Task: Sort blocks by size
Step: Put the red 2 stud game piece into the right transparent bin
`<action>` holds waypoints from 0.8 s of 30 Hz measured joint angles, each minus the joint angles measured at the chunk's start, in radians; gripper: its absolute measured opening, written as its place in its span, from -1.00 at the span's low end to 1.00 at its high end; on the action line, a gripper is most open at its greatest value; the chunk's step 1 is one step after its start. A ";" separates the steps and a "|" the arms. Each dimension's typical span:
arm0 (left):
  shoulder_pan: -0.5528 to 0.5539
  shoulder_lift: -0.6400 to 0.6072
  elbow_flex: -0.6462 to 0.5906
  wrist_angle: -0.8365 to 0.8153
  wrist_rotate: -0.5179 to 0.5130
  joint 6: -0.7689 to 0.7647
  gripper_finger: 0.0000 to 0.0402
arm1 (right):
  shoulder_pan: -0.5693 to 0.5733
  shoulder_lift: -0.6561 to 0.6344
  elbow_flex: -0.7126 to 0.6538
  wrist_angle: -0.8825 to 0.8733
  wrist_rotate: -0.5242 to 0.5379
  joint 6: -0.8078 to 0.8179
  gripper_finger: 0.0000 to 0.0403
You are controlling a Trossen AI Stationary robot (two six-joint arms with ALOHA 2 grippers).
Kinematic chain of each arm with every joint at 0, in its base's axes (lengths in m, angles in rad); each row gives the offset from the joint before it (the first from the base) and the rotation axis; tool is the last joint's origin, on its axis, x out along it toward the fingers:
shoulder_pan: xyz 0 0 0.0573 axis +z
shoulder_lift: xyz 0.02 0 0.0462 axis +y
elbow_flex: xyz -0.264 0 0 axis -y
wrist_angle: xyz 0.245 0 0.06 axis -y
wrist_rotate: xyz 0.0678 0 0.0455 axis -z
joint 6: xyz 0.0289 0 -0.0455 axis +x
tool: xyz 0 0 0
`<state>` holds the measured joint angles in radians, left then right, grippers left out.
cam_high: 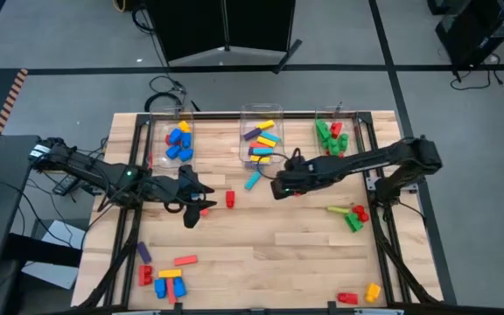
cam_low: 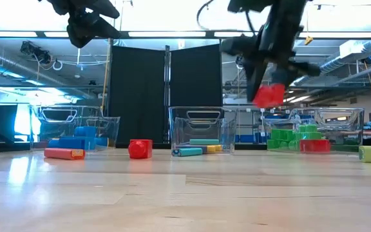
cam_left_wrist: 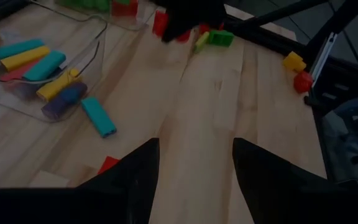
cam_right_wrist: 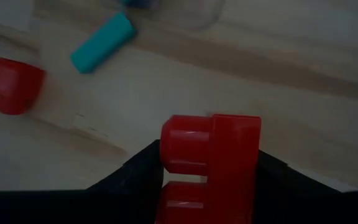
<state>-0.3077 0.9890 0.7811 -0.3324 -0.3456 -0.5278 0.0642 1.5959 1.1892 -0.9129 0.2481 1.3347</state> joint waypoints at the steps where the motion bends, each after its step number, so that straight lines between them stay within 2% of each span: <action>1: 0.000 0.000 0.000 0.002 -0.001 0.000 0.05 | 0.000 -0.029 0.000 -0.019 0.012 -0.007 -0.06; 6: 0.000 0.000 0.000 0.052 -0.033 0.000 0.05 | -0.027 -0.181 0.001 -0.086 0.082 -0.070 -0.08; 12: 0.000 0.000 0.000 0.120 -0.139 0.000 0.05 | -0.141 -0.335 0.002 -0.097 0.120 -0.223 -0.06; 19: 0.000 0.000 0.000 0.157 -0.163 0.000 0.05 | -0.415 -0.389 0.002 -0.195 0.122 -0.379 -0.08; 24: 0.000 0.000 0.000 0.157 -0.163 0.000 0.05 | -0.614 -0.349 -0.008 -0.262 -0.001 -0.504 -0.07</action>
<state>-0.3073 0.9890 0.7811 -0.1754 -0.5087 -0.5275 -0.5494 1.2469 1.1814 -1.1754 0.2470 0.8303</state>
